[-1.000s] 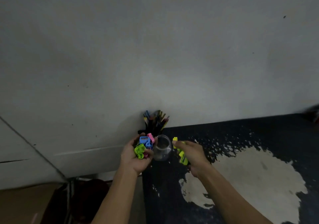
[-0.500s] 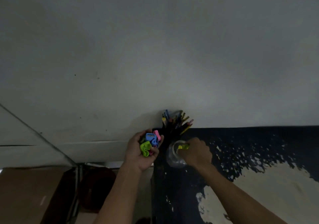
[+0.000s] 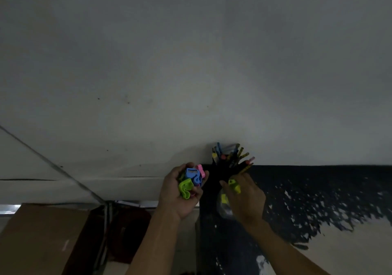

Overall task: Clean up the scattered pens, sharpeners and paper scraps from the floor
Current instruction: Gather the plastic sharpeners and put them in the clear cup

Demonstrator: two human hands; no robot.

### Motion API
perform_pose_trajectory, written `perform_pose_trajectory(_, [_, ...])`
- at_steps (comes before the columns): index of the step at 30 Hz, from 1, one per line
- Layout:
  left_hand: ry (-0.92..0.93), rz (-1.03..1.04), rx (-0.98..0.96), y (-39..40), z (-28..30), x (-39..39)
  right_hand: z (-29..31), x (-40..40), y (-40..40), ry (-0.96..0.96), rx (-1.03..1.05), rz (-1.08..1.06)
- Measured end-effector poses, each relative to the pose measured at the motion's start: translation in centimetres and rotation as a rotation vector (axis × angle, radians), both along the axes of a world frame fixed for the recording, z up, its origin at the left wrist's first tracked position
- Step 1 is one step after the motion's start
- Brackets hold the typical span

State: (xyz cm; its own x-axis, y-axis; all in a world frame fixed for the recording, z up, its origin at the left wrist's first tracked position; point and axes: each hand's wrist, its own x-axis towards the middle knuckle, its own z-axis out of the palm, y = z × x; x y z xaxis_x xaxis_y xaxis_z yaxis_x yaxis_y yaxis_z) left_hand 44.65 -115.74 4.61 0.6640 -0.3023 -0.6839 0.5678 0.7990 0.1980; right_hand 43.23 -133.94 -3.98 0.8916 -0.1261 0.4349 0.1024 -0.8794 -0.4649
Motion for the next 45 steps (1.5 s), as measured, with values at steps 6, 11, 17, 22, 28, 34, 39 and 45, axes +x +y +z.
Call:
perform_pose_trajectory(6, [-0.022,0.005,0.015,-0.2,0.0,0.5,-0.9,-0.3,0.6,-0.049,-0.089,0.006])
perform_pose_trajectory(11, [-0.003,0.006,0.02,-0.7,-0.2,0.3,-1.0,-0.8,0.6,-0.027,-0.102,0.002])
perform_pose_trajectory(17, [0.018,0.015,0.018,-0.5,0.0,0.1,-1.2,-0.8,0.6,-0.056,-0.044,-0.012])
perform_pose_trajectory(22, [0.018,0.008,0.036,-0.4,0.0,0.0,-1.5,-1.0,0.6,-0.079,0.025,0.002])
perform_pose_trajectory(28, [0.024,0.021,0.033,-0.6,-0.1,0.1,-1.9,-1.3,0.4,-0.095,0.082,0.031])
perform_pose_trajectory(34, [0.022,0.002,0.016,-1.3,-0.6,0.3,-2.6,-1.8,-0.1,-0.054,0.054,0.015])
perform_pose_trajectory(39, [0.003,0.005,-0.03,-2.1,-0.9,0.3,-2.3,-1.8,-0.2,-0.021,0.057,0.001])
perform_pose_trajectory(45, [0.015,0.042,-0.109,-3.0,-1.2,0.3,-2.1,-2.4,-0.6,0.073,0.044,-0.01])
